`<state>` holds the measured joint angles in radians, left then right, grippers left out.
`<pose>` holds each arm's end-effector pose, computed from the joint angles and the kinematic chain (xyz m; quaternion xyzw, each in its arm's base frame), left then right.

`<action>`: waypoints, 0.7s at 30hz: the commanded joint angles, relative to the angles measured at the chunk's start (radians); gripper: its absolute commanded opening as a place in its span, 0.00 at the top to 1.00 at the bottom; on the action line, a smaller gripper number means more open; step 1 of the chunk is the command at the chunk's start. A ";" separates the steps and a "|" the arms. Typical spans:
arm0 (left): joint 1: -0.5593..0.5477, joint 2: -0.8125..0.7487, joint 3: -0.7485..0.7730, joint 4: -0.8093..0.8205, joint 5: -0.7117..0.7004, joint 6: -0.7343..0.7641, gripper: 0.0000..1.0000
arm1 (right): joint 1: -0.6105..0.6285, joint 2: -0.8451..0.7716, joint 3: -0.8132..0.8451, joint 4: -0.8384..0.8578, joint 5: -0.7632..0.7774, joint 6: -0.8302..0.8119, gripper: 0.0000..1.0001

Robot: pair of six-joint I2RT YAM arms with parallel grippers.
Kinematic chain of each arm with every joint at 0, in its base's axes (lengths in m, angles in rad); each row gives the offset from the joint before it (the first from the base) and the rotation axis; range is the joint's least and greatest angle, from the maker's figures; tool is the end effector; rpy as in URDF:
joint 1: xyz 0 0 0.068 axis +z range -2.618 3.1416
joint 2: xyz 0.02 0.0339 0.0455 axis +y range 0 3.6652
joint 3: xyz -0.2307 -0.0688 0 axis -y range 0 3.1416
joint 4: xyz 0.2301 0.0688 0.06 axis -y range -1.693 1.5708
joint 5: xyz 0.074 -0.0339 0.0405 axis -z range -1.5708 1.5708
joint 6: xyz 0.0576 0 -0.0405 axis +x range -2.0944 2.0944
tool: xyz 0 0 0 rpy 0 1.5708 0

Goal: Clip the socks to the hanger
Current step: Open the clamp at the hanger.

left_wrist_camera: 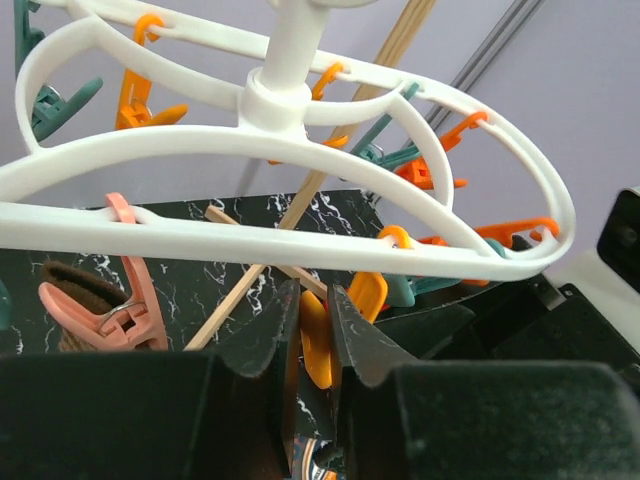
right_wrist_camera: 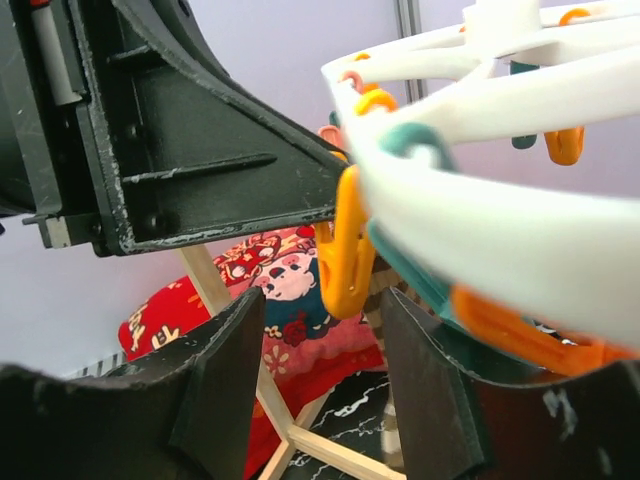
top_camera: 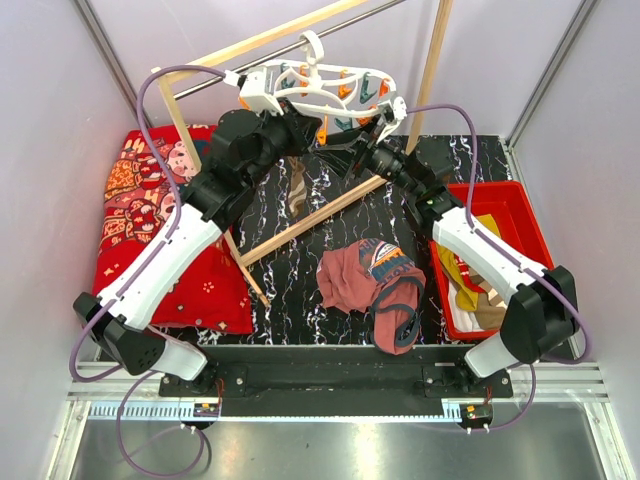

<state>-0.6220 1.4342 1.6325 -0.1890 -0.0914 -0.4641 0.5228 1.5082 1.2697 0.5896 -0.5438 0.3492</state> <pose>0.2743 -0.1902 0.4474 0.0231 0.7034 -0.3392 0.6242 0.2963 0.2051 0.3901 -0.2671 0.5305 0.4729 0.6508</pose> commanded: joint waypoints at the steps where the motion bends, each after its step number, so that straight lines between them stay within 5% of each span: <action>1: 0.008 -0.050 -0.022 0.117 0.065 -0.047 0.94 | -0.015 0.020 0.053 0.085 -0.025 0.065 0.42; 13: 0.031 -0.066 -0.063 0.164 0.116 -0.113 0.94 | -0.020 0.029 0.062 0.118 -0.008 0.099 0.50; 21: 0.031 -0.072 -0.054 0.142 0.108 -0.119 0.91 | -0.017 0.012 0.057 0.085 0.007 0.056 0.74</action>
<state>-0.5961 1.4071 1.5700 -0.0872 -0.0032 -0.5507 0.5087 1.5387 1.2892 0.6579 -0.5453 0.4313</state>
